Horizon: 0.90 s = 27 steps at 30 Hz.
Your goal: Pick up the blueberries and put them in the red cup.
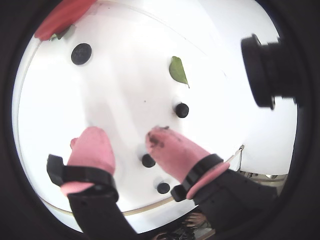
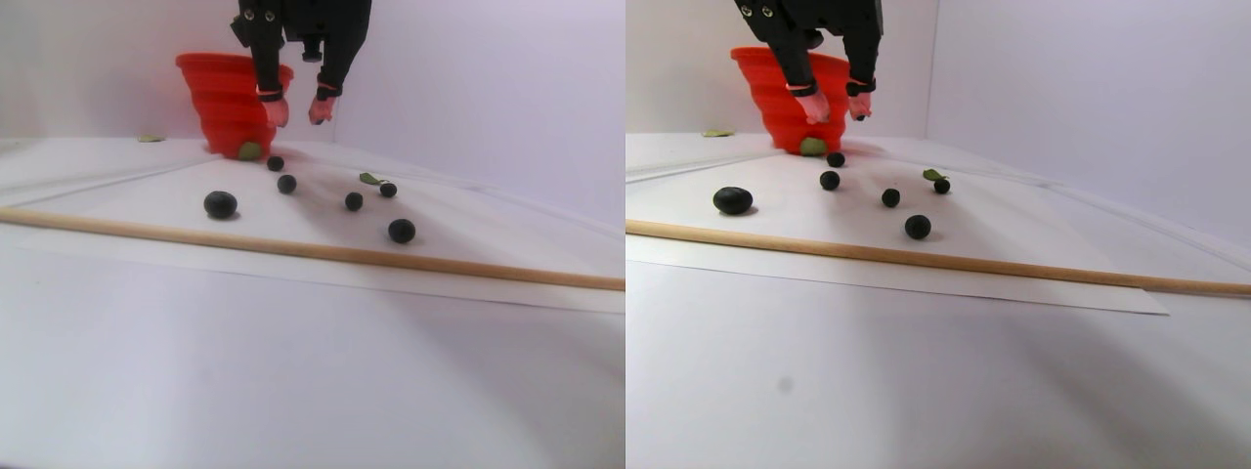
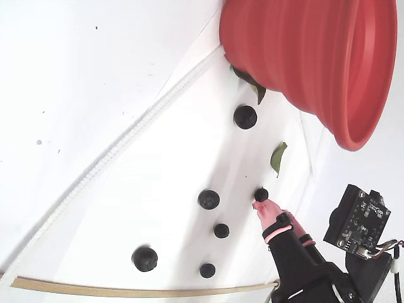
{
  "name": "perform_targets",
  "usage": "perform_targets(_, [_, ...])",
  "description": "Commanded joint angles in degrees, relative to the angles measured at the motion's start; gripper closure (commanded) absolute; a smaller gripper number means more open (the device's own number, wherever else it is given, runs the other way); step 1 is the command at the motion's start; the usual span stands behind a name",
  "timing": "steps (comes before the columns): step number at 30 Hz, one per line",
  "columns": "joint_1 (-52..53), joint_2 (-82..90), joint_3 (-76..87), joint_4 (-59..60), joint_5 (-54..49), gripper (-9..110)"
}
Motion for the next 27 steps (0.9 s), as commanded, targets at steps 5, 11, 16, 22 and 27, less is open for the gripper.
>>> perform_targets(5, [0.09, -4.57, -1.76, -6.77, 1.14, 85])
perform_targets(11, [-0.62, -10.46, -4.04, -10.90, 1.05, 84])
perform_targets(16, [-1.67, -14.15, -6.86, -12.57, 1.85, 83])
perform_targets(22, [-2.64, -18.63, -10.55, -15.03, 3.25, 83])
perform_targets(27, [-3.25, -21.36, -12.13, -16.88, 3.52, 83])
